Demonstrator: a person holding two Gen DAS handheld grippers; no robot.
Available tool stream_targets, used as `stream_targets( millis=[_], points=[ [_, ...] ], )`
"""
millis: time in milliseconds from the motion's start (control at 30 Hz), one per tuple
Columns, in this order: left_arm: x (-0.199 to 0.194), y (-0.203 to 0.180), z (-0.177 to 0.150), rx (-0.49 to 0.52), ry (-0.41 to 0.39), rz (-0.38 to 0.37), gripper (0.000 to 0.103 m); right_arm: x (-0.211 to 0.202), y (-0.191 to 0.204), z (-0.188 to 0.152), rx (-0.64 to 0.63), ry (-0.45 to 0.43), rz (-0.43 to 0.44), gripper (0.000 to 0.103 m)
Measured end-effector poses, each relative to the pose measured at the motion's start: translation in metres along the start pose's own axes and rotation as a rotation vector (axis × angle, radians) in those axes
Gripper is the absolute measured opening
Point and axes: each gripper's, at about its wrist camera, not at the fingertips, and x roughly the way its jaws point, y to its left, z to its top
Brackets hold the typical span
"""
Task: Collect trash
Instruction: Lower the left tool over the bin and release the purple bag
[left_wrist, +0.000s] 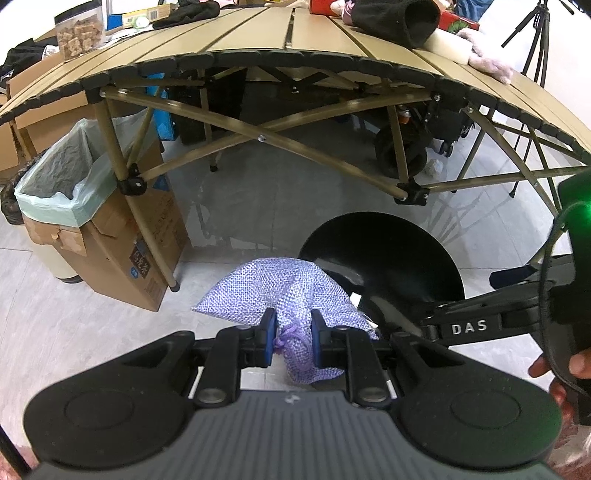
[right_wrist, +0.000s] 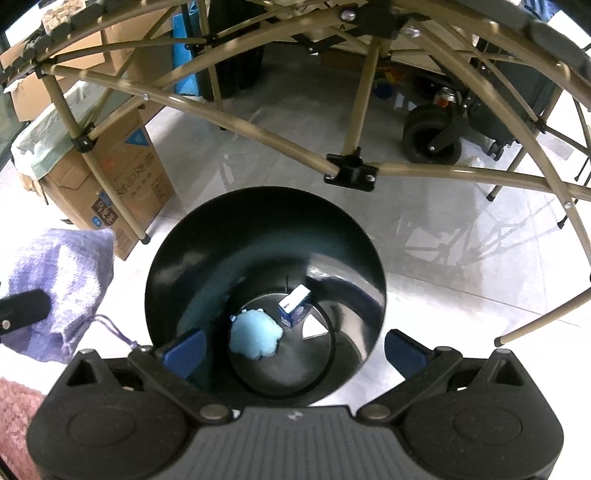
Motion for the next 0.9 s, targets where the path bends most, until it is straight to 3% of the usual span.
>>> stream_targets(
  millis=[900],
  points=[
    [0.017, -0.06, 0.011, 0.087, 0.033, -0.063, 0.019, -0.057, -0.067, -0.035, 0.151, -0.049, -0.042, 0.103]
  ],
)
